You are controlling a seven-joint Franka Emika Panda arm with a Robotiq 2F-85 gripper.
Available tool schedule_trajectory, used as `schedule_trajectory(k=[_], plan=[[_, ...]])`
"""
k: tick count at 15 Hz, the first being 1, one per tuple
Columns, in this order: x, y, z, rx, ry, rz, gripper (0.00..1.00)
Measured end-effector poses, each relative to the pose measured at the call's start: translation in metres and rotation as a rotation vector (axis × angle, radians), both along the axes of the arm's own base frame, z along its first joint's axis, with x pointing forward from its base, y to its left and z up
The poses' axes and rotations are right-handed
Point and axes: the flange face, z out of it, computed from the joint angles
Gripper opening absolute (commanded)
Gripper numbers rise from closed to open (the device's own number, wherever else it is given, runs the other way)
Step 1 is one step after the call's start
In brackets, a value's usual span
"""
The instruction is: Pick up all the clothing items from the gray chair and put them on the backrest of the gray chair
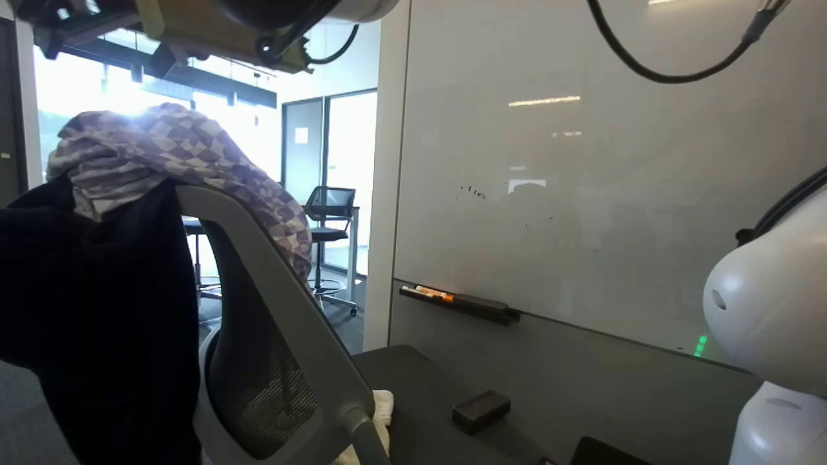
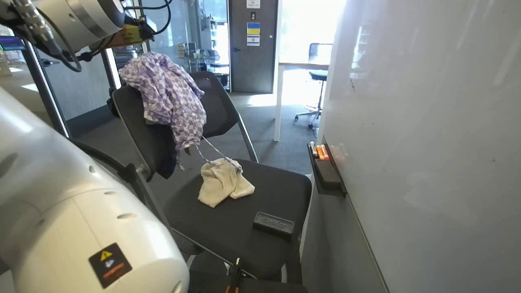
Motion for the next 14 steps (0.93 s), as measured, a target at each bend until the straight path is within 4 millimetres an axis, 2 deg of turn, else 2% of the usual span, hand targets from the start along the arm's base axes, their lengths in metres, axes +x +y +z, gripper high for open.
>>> schedule_trajectory(k=[2,3,5,6,7,9,14], plan=[[0.001,-0.038,0.033,0.025,-0.066,-0.088,1.0],[0.0,-0.058,0.044,0.023,-0.082,-0.134,1.0],[-0.003,-0.095,0.051,-0.001,-0.065,-0.23,1.0],[-0.006,-0.113,0.047,-0.023,-0.023,-0.279,1.0],[-0.009,-0.128,0.038,-0.044,0.032,-0.316,1.0],[-0.018,-0.154,0.006,-0.085,0.166,-0.365,1.0],[-0.046,-0.205,-0.093,-0.176,0.501,-0.363,1.0]])
